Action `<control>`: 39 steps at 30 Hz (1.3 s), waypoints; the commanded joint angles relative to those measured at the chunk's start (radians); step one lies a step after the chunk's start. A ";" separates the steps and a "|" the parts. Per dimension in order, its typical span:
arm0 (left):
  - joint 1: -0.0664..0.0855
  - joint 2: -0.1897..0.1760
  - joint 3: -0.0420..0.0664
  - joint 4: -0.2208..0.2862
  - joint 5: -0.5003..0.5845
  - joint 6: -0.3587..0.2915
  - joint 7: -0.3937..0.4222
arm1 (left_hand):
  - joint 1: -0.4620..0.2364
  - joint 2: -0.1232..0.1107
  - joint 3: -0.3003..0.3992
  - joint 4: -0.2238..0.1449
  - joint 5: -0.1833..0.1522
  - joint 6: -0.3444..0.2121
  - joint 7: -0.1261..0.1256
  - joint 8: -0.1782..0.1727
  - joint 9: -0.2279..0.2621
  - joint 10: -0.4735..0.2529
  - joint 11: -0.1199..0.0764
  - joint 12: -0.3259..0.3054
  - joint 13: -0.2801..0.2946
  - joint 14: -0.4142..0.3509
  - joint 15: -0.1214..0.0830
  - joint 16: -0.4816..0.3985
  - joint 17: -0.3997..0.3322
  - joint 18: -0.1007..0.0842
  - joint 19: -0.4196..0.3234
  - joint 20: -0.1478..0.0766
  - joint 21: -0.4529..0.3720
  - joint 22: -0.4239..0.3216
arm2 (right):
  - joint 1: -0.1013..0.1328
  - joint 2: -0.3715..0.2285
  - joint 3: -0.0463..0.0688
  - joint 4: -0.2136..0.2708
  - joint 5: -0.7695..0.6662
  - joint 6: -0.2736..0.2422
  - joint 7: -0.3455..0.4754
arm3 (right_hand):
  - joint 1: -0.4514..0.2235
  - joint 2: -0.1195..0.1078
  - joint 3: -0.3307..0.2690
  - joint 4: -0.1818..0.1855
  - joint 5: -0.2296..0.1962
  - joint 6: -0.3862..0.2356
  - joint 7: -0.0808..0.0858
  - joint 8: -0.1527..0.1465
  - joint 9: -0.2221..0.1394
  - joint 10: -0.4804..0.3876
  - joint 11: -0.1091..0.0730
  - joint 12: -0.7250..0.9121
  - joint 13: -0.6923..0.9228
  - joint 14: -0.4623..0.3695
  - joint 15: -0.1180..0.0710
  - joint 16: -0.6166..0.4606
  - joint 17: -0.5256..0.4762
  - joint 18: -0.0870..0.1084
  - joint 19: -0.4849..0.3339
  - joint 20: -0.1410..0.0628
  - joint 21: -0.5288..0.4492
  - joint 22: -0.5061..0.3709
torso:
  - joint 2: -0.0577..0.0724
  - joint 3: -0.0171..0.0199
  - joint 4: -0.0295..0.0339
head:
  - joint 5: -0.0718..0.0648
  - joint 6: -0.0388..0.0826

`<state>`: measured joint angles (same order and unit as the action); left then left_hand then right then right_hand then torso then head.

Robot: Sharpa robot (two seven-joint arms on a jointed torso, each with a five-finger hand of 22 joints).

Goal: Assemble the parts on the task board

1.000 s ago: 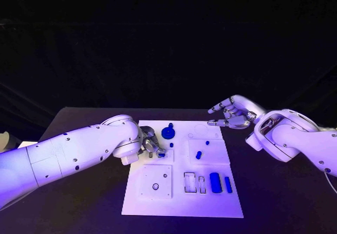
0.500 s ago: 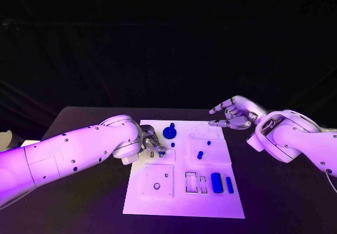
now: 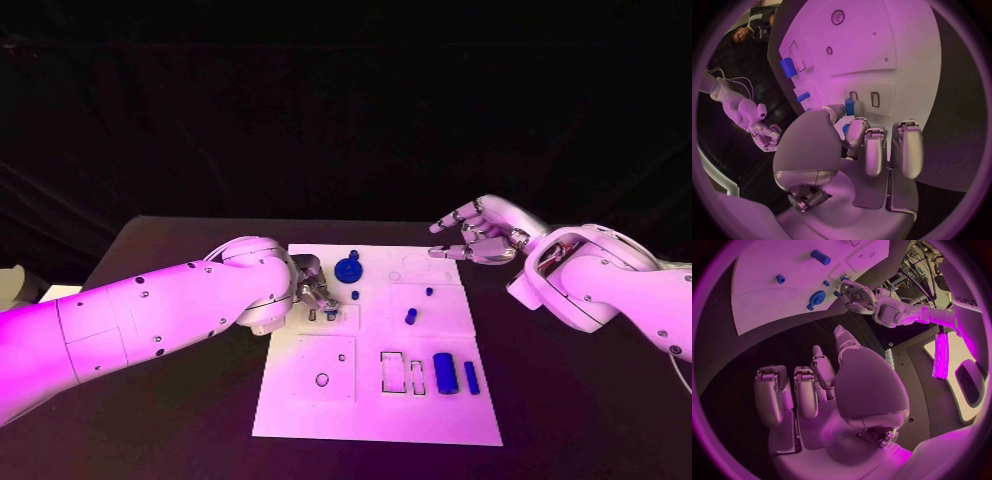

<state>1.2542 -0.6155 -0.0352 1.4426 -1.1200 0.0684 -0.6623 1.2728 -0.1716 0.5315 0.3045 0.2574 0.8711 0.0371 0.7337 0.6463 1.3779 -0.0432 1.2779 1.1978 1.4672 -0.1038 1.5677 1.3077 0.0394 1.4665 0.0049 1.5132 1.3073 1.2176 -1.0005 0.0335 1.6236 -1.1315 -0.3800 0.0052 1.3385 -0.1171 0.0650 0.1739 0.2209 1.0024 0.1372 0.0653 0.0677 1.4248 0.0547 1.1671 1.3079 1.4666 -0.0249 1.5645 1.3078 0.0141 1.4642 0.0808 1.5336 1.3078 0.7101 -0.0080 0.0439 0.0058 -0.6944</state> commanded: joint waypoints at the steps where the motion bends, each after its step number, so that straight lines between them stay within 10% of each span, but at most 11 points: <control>1: 0.000 -0.001 0.000 0.007 -0.028 0.052 -0.007 | -0.003 0.006 0.164 -0.165 0.000 0.003 -0.007 0.005 0.001 0.008 0.000 0.003 0.000 0.104 0.003 0.003 0.263 -0.020 0.077 0.003 0.004 0.183 | -0.001 0.002 0.000 0.000 -0.010 0.014 0.003 | 0.001 0.005 -0.007 -0.001 0.004 0.010 0.000 0.004 0.001 -0.004 -0.005 -0.005 0.040 0.101 0.003 0.000 0.252 0.005 0.065 0.004 -0.004 0.186 | 0.001 -0.0004 -0.0010 | -0.003 -0.002; 39: 0.000 0.019 -0.005 -0.018 -0.009 0.117 -0.015 | -0.037 0.002 0.156 -0.174 -0.004 0.014 -0.011 0.012 0.007 0.016 -0.002 0.010 0.006 0.104 0.002 0.003 0.263 -0.021 0.078 0.003 0.006 0.186 | -0.001 0.002 0.000 0.003 -0.015 0.023 0.003 | 0.003 0.004 -0.009 -0.002 0.004 0.011 -0.001 0.004 0.001 -0.004 -0.005 -0.005 0.039 0.102 0.003 0.001 0.253 0.004 0.065 0.004 -0.003 0.186 | 0.001 0.0011 -0.0012 | 0.006 -0.008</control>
<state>1.2565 -0.6015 -0.0373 1.4247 -1.1371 0.1498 -0.6732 1.2461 -0.1661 0.5366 0.2870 0.2534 0.8759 0.0373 0.7425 0.6546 1.3901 -0.0446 1.2840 1.2026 1.4672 -0.1037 1.5677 1.3075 0.0282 1.4665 0.0049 1.5131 1.3073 1.2172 -0.9987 0.0334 1.6250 -1.1361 -0.3717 0.0055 1.3384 -0.1171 0.0609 0.1696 0.2207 1.0058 0.1338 0.0653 0.0675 1.4248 0.0547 1.1671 1.3079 1.4665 -0.0249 1.5645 1.3074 0.0141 1.4642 0.0808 1.5336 1.3073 0.7104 -0.0072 0.0433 0.0107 -0.7017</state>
